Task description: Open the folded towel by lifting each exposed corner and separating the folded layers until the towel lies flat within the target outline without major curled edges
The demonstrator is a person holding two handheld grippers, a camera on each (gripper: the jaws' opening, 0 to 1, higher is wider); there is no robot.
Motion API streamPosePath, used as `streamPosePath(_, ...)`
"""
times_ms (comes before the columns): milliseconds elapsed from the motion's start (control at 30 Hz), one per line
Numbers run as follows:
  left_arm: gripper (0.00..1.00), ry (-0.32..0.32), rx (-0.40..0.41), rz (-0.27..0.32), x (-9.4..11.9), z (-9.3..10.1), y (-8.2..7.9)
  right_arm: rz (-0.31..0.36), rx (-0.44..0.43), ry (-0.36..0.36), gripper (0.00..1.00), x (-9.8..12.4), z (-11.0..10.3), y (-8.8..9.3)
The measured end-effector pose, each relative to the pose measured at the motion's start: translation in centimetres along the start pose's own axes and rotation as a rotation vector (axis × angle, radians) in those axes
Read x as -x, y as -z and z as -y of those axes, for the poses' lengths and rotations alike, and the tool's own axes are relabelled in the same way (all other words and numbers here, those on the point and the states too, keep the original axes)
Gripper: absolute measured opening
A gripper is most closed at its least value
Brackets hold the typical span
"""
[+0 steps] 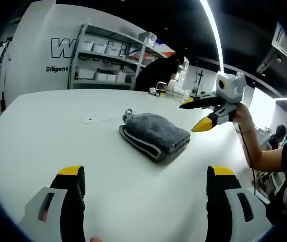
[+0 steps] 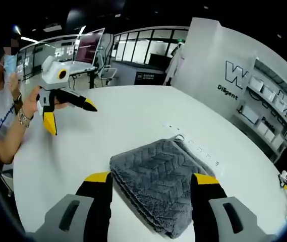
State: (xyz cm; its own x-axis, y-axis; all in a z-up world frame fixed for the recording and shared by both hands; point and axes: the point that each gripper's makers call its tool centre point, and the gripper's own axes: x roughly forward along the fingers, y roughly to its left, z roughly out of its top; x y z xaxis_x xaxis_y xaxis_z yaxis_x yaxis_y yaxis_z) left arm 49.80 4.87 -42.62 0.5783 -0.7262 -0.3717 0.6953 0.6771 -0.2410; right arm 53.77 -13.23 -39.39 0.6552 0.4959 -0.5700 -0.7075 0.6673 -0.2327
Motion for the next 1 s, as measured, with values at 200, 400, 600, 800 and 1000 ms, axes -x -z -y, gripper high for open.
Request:
streamPosePath(200,0.99,0.003,-0.003,-0.001,0.0,0.0,-0.1,-0.020,0.004,0.000,0.59,-0.7,0.0,0.3)
streamPosePath(400,0.99,0.005,-0.004,0.002,0.1,0.1,-0.2,-0.026,0.013,-0.030,0.56,-1.1,-0.7,0.3)
streamPosePath(600,0.99,0.003,-0.006,-0.001,0.1,0.0,-0.2,-0.006,0.021,-0.058,0.57,-1.1,-1.5,-0.1)
streamPosePath(800,0.99,0.002,-0.010,0.000,0.3,0.0,-0.2,0.033,-0.042,-0.060,0.88,0.4,-1.8,0.7)
streamPosePath(1000,0.99,0.003,-0.014,0.002,0.4,0.1,-0.3,0.024,-0.090,-0.008,1.00,2.1,-1.1,2.7)
